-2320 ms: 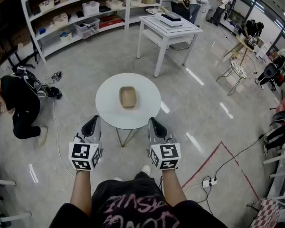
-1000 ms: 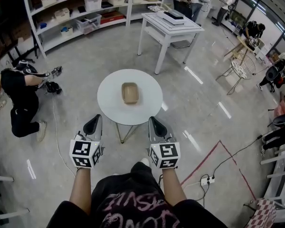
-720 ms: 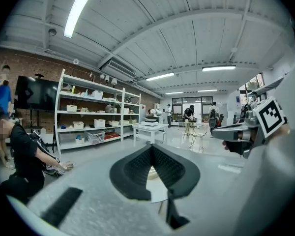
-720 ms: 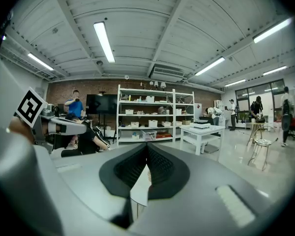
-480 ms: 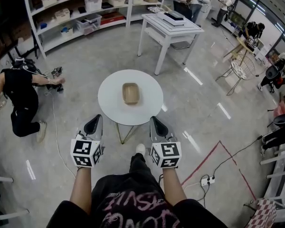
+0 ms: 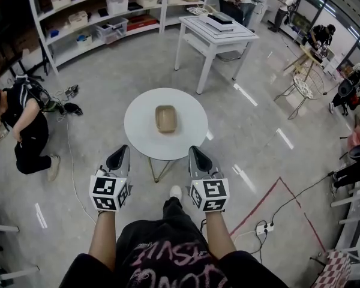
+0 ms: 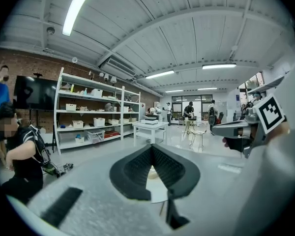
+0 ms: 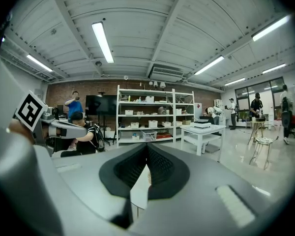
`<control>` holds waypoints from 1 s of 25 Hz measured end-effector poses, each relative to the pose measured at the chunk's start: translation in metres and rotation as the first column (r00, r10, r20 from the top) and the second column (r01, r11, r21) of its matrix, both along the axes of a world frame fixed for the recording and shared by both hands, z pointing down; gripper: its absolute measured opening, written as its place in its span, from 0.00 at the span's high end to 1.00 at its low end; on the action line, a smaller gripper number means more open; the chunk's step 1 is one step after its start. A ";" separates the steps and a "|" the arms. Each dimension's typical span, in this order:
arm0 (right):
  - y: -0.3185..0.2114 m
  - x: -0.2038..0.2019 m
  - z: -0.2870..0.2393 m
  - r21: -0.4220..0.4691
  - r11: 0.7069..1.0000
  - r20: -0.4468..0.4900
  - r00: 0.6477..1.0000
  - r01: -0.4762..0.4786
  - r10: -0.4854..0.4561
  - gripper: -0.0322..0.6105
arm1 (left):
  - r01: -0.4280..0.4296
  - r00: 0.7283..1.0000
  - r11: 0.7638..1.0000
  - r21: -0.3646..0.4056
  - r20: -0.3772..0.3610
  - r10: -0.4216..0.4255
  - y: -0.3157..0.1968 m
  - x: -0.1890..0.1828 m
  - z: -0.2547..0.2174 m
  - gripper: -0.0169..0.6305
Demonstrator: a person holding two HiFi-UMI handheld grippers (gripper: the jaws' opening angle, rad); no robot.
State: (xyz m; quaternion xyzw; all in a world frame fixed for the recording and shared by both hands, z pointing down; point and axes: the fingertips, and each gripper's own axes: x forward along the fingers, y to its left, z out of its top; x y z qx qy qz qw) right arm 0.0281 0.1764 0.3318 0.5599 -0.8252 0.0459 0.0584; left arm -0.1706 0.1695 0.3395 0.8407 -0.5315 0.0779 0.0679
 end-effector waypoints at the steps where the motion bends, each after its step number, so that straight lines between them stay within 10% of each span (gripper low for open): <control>1: -0.002 0.001 0.000 0.002 1.000 0.000 1.000 -0.002 0.002 0.94 | 0.000 1.000 1.000 -0.002 0.001 0.000 -0.002 0.000 0.002 0.98; 25: -0.151 0.032 0.032 -0.070 0.997 0.032 0.999 0.029 -0.027 0.94 | 0.027 0.999 0.996 -0.084 0.029 -0.025 -0.140 0.029 0.036 0.98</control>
